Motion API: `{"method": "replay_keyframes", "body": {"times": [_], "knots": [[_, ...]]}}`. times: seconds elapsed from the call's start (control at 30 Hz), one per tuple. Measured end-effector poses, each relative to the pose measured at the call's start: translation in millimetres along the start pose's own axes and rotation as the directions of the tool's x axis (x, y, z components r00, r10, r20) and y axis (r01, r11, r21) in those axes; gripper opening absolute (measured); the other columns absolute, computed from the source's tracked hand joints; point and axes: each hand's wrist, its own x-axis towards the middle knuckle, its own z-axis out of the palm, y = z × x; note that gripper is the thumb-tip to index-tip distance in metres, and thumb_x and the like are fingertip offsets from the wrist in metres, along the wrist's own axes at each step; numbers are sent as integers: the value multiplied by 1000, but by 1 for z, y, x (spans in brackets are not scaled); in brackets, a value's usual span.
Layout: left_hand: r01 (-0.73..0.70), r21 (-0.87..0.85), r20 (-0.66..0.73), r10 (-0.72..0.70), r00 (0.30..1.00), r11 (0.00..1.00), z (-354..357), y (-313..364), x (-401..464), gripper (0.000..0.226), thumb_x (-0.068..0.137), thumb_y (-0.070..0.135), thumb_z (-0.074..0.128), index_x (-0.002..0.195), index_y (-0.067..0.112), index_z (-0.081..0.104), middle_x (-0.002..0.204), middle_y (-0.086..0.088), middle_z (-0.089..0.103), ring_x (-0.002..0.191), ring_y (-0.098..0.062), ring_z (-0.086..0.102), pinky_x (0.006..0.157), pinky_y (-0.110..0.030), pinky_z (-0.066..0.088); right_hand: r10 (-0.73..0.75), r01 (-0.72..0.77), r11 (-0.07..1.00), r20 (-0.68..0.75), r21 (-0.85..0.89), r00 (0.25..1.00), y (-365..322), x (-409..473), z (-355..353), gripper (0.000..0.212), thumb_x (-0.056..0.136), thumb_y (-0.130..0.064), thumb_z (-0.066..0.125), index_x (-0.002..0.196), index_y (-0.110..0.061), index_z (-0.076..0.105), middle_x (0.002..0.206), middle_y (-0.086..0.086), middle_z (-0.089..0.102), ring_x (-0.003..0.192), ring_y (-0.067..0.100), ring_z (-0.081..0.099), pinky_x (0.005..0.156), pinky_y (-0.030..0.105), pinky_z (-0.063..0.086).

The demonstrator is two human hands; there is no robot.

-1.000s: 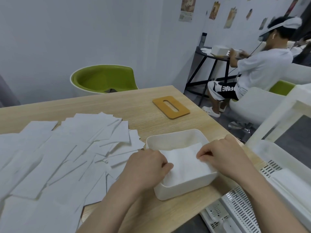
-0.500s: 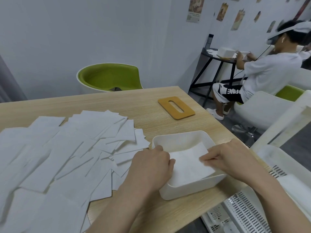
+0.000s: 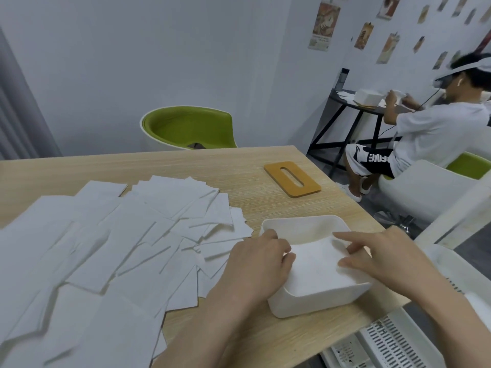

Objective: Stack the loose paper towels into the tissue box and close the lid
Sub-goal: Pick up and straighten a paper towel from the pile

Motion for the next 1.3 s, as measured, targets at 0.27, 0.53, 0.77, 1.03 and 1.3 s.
{"method": "replay_keyframes", "body": {"times": [0.27, 0.53, 0.77, 1.03, 1.3], "knots": [[11, -190, -200, -50, 979, 982, -14, -30, -30, 35, 101, 43, 39, 133, 38, 52, 131, 24, 41, 94, -4, 58, 72, -25, 41, 22, -13, 996, -105, 89, 994, -36, -15, -22, 40, 75, -58, 65, 114, -52, 59, 77, -32, 65, 58, -2, 53, 58, 18, 28], [248, -180, -285, -291, 913, 952, -30, -104, -94, 32, 98, 48, 39, 128, 47, 51, 126, 28, 48, 78, -1, 55, 69, -20, 36, -88, 95, 897, -37, 431, 995, -146, -38, -6, 16, 74, -63, 52, 89, -64, 54, 89, -50, 52, 76, -6, 53, 56, 14, 31], [419, -219, -315, -471, 824, 881, -31, -154, -144, 29, 98, 42, 46, 124, 40, 58, 114, 26, 54, 76, 2, 51, 63, -17, 36, -136, 75, 841, 76, 536, 988, -205, -32, 53, 32, 85, -56, 55, 116, -53, 55, 97, -32, 59, 73, -11, 48, 71, 12, 38], [472, -275, -304, -542, 784, 838, -19, -165, -174, 27, 97, 38, 51, 123, 39, 59, 109, 28, 50, 82, 2, 48, 62, -8, 32, -8, 74, 889, -146, 451, 989, -221, 11, 97, 47, 90, -33, 57, 136, -31, 45, 128, -11, 42, 113, 12, 47, 76, 26, 39], [438, -325, -317, -533, 784, 838, -20, -163, -171, 27, 98, 35, 50, 123, 37, 60, 111, 27, 49, 83, -2, 50, 69, -21, 36, -15, 46, 987, -191, 157, 982, -212, 81, 98, 57, 90, -10, 47, 144, -22, 34, 151, 4, 29, 134, 24, 23, 105, 35, 19]]}}
